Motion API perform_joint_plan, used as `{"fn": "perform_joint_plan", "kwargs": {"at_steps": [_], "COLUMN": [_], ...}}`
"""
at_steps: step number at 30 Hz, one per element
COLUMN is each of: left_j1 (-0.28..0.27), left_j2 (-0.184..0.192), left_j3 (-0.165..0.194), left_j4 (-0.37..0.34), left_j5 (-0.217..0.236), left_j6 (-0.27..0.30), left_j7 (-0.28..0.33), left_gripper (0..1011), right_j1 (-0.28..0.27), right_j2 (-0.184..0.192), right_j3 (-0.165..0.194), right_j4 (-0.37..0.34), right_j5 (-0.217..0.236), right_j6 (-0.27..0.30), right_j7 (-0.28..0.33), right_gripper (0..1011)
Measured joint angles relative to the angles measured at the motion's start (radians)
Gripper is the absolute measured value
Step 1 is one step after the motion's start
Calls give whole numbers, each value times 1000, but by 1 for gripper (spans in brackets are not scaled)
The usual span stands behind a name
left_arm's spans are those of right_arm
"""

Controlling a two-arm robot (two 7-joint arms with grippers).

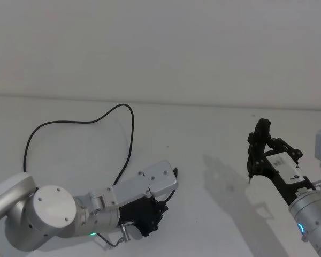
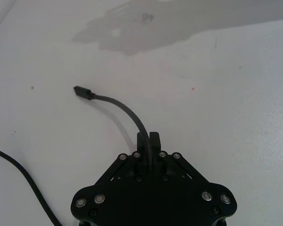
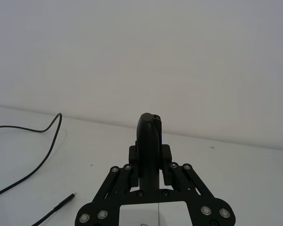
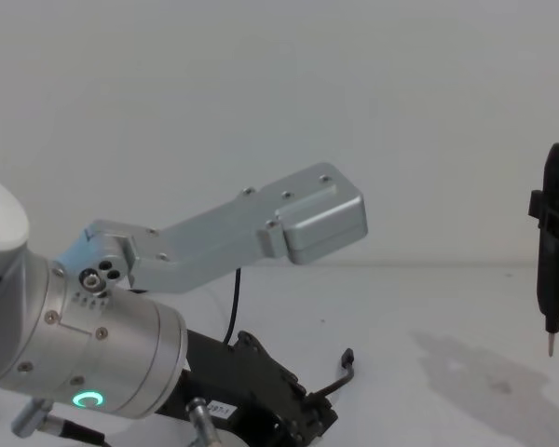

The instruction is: Pick up the data cable with the one hand.

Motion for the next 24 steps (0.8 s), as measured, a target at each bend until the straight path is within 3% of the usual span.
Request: {"fn": "perform_joint_plan", "kwargs": {"at_steps": [14,24], "left_j1": [4,22], "left_j2": [0,14], "left_j3": [-2,-13], "left_j4": [1,-8], "left_j5": [6,31], "left_j6": [-11,-104], "left_j7": [5,35], "left_gripper": [40,40], "right_j1": [-1,-2], "right_j2": [0,0], "right_j3": [2,20], "right_j4": [-2,-31], "right_j5": [-1,-1], "right_j6": [0,-23], "right_j7": [0,8], "right_gripper": [268,268]}}
